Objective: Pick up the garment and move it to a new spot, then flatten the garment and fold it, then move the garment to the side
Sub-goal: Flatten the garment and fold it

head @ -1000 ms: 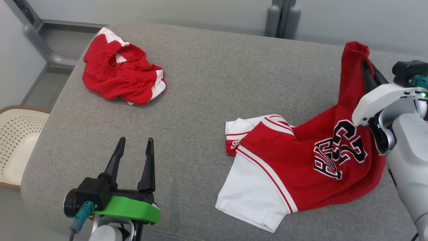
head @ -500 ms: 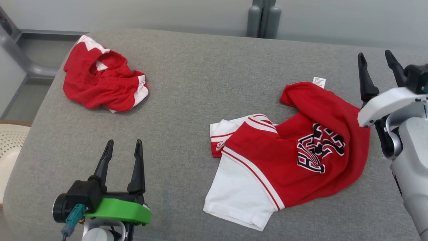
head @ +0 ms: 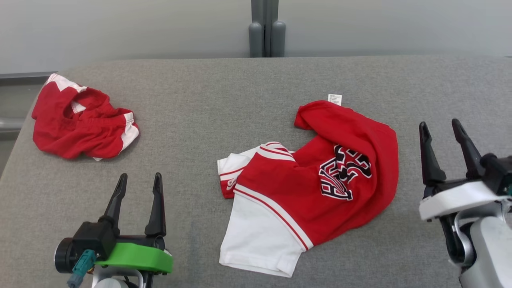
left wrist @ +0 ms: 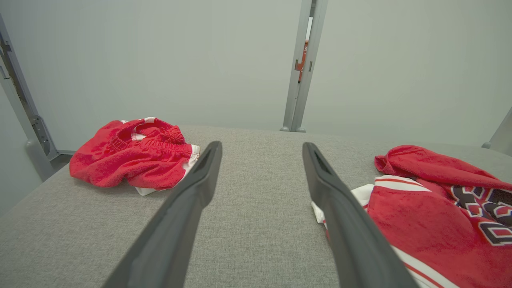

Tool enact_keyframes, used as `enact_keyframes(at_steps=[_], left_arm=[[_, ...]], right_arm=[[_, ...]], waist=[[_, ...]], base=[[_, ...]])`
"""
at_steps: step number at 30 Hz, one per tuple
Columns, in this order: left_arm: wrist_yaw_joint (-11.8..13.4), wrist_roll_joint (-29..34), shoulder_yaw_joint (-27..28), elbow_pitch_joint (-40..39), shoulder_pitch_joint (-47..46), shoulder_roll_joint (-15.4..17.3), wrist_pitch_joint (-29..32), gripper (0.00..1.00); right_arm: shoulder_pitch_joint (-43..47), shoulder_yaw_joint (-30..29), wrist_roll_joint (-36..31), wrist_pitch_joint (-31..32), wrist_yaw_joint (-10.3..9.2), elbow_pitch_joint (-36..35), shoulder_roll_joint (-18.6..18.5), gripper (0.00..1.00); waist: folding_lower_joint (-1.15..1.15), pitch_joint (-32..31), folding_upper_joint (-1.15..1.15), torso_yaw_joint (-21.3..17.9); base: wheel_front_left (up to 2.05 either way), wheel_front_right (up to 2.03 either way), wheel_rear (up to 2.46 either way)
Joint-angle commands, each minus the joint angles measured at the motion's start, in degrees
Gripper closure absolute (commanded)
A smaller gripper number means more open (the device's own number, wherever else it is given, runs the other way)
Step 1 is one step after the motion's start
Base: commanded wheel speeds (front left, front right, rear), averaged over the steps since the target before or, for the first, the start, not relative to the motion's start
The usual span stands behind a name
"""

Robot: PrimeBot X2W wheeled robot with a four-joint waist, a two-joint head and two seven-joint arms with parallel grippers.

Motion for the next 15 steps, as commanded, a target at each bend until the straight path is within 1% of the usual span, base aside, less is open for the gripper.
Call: enact_keyframes(at_steps=[1, 6, 11, 15], left_arm=[[-0.25, 0.25, 0.26, -0.08, 0.55, 0.14, -0.02, 0.0], [-0.42, 0.4, 0.04, 0.24, 0.56, 0.13, -0.03, 0.0], [-0.68, 1.04, -0.91, 1.06, -1.0, 0.13, -0.03, 0.0], [-0.81, 1.42, -2.23, 1.82, -2.45, 0.13, -0.02, 0.0]], right_arm=[[2.6, -0.6, -0.21, -0.16, -0.08, -1.56, 1.05, 0.0], [8.45, -1.93, -0.53, -0.16, -0.08, -5.59, 4.31, 0.0], [10.35, -1.45, -2.0, -0.16, -0.08, -6.91, 5.5, 0.0], [10.15, -1.03, -2.49, -0.16, -0.08, -7.27, 6.19, 0.0]], waist=[[0.0, -0.55, 0.0, -0.94], [0.0, -0.76, 0.0, -1.85], [0.0, -0.61, 0.0, -2.99], [0.0, -0.42, 0.0, -3.82]], base=[[0.0, 0.0, 0.0], [0.0, 0.0, 0.0], [0.0, 0.0, 0.0], [0.0, 0.0, 0.0]])
